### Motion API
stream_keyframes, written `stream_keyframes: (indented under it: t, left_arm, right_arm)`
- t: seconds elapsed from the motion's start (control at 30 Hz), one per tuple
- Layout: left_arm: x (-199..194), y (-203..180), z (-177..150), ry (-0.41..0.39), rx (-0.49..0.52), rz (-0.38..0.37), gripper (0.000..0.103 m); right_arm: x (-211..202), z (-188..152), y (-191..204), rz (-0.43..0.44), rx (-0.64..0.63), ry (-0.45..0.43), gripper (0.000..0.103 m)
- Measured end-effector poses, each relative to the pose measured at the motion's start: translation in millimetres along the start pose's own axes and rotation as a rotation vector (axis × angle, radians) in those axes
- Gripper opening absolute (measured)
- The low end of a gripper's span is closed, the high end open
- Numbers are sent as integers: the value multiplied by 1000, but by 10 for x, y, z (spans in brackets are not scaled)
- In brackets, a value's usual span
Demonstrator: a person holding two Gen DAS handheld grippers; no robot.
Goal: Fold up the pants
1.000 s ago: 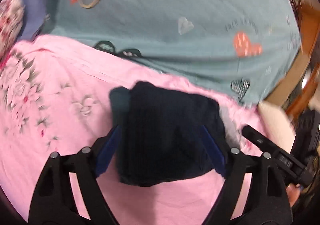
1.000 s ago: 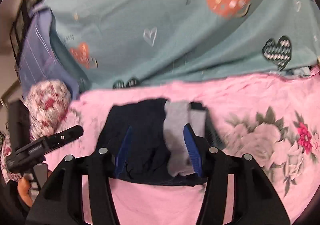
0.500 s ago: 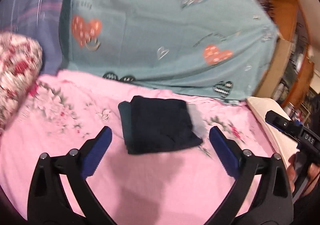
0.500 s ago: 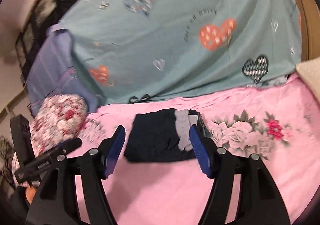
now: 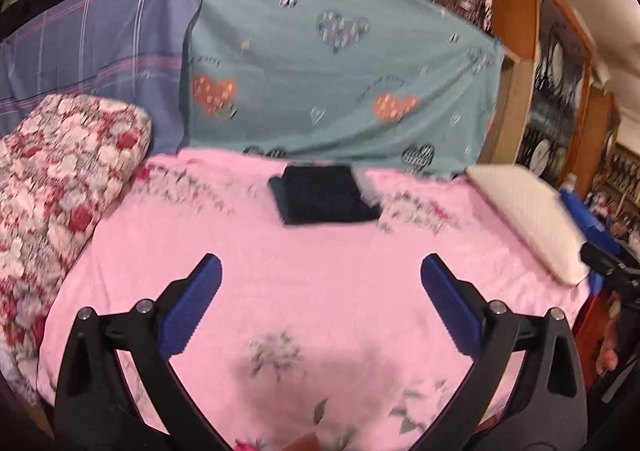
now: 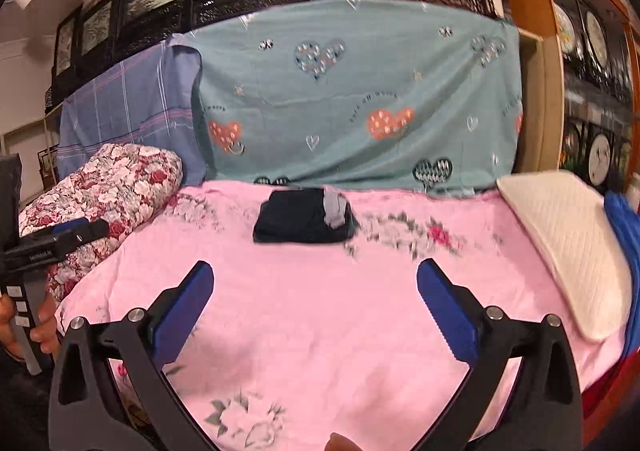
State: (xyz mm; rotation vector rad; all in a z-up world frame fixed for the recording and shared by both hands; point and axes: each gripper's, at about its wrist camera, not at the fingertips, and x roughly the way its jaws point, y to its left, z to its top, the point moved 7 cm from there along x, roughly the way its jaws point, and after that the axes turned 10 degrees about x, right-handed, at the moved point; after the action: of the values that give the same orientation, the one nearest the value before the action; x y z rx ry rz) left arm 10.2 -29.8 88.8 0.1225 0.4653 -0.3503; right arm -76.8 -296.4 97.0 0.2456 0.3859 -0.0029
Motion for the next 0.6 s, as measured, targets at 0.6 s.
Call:
stream_keyframes:
  t: [0.6]
  left_arm:
    - [300,219,-560,137,45,147,101]
  right_arm:
    - [391,-687,-398,-147,89,58,102]
